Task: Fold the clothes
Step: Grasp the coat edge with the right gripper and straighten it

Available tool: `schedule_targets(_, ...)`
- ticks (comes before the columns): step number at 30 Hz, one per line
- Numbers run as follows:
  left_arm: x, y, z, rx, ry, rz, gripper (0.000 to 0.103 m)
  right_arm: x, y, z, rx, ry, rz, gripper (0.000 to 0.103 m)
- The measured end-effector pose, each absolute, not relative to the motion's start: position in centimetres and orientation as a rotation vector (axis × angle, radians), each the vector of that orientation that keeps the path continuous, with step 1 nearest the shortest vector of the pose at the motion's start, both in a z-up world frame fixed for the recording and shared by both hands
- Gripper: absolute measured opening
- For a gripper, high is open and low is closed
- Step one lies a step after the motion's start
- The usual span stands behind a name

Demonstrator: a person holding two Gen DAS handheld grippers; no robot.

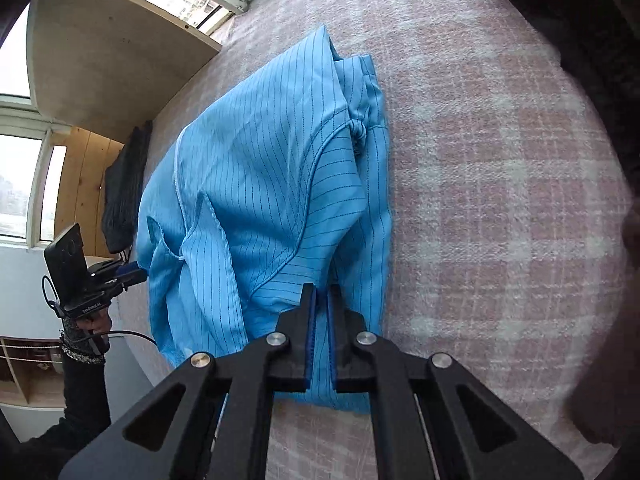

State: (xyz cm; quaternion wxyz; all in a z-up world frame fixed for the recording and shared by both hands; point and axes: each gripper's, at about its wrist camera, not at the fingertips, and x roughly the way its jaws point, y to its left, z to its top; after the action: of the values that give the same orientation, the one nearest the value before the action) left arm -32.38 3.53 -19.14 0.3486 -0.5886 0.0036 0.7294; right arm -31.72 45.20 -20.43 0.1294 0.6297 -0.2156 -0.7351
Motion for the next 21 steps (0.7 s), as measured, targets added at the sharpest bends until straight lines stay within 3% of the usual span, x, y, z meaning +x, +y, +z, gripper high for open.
schedule_targets(3, -32.8, 3.7, -15.7, -1.417, 0.025, 1.958, 0.018, -32.5, 45.0, -17.2, 1.731, -0.569, -2.219, 0.011)
schedule_targets(6, -34.6, 5.9, -15.6, -1.375, 0.035, 1.976, 0.018, -34.6, 44.5, -15.2, 1.581, -0.564, -2.302, 0.011)
schedule_targets(9, -36.6, 8.0, -18.5, -1.424, 0.066, 1.941, 0.018, -37.1, 43.6, -16.4, 1.556, -0.533, -2.322, 0.019)
schedule_targets(13, -36.1, 9.2, -22.9, -1.506, 0.109, 1.897, 0.018, -36.1, 43.8, -21.0, 1.713, -0.556, -2.228, 0.019)
schedule_targets(17, -35.5, 8.1, -22.4, -1.483, 0.084, 1.888, 0.019, -34.0, 44.2, -22.1, 1.750, -0.613, -2.150, 0.019)
schedule_targets(21, -35.1, 7.8, -19.5, -1.434, 0.122, 1.935, 0.019, -34.4, 45.3, -18.4, 1.624, -0.588, -2.256, 0.021)
